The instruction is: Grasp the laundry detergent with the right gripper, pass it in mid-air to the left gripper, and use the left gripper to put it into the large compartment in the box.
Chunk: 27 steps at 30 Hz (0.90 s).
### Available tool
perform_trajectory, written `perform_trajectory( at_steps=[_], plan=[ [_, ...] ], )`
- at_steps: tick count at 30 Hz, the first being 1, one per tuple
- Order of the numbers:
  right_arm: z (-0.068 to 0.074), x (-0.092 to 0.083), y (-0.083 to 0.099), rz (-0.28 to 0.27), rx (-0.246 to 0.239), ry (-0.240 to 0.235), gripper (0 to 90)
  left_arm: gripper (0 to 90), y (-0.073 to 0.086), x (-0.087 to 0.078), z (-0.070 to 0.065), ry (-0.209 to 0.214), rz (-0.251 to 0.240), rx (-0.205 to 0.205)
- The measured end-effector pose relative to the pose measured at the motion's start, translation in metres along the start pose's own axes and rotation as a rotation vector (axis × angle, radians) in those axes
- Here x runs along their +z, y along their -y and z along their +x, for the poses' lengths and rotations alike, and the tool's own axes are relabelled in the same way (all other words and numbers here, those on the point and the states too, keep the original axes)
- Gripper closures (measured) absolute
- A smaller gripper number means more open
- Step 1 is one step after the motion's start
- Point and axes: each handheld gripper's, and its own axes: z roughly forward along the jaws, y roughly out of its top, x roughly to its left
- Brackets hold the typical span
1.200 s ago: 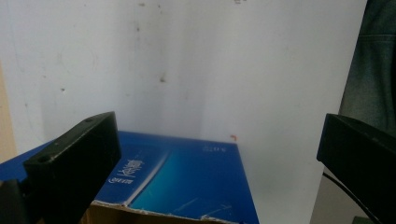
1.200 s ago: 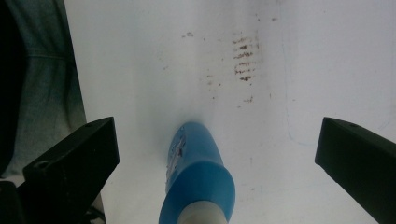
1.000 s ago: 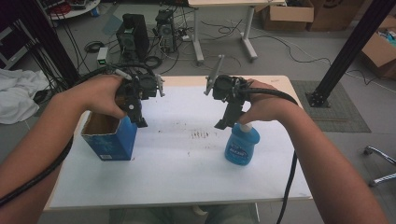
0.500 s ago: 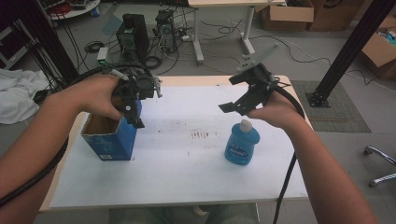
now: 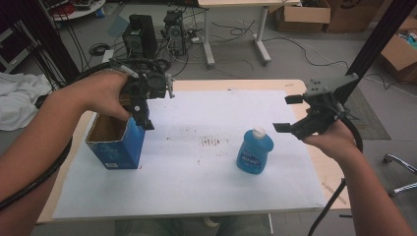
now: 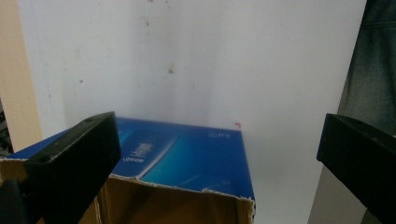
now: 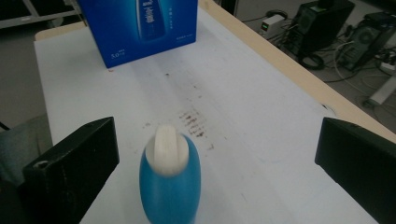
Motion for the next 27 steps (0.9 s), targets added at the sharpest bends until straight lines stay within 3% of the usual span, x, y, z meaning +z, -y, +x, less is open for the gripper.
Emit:
perform_trajectory(
  at_steps=[1, 5, 11, 12, 16, 20, 23, 27],
  plan=[
    [0.000, 0.000, 0.000, 0.000, 0.000, 0.000, 0.0, 0.1, 0.000, 0.000, 0.000, -0.001, 0.001, 0.001],
    [0.007, -0.010, 0.033, -0.013, 0.017, 0.019, 0.0, 0.1, 0.000, -0.003, -0.002, -0.005, -0.014, 0.006],
    [0.020, -0.005, 0.068, -0.033, 0.033, 0.013, 0.0, 0.1, 0.000, 0.002, -0.003, 0.002, -0.017, 0.007],
    [0.023, 0.000, 0.080, -0.051, 0.043, 0.002, 0.0, 0.1, 0.000, 0.003, -0.004, 0.006, -0.008, 0.011],
    [0.029, 0.012, 0.097, -0.062, 0.048, 0.001, 0.0, 0.1, -0.001, 0.001, -0.005, -0.002, -0.006, 0.016],
    [0.032, 0.025, 0.107, -0.054, 0.049, -0.005, 0.0, 0.1, -0.001, -0.002, -0.006, -0.007, -0.001, 0.016],
    [0.033, 0.045, 0.120, -0.039, 0.060, -0.024, 0.0, 0.1, 0.001, -0.002, -0.008, -0.004, -0.003, 0.020],
    [0.031, 0.056, 0.127, -0.054, 0.075, -0.036, 0.0, 0.1, 0.002, 0.000, -0.009, -0.001, -0.002, 0.017]
  ],
)
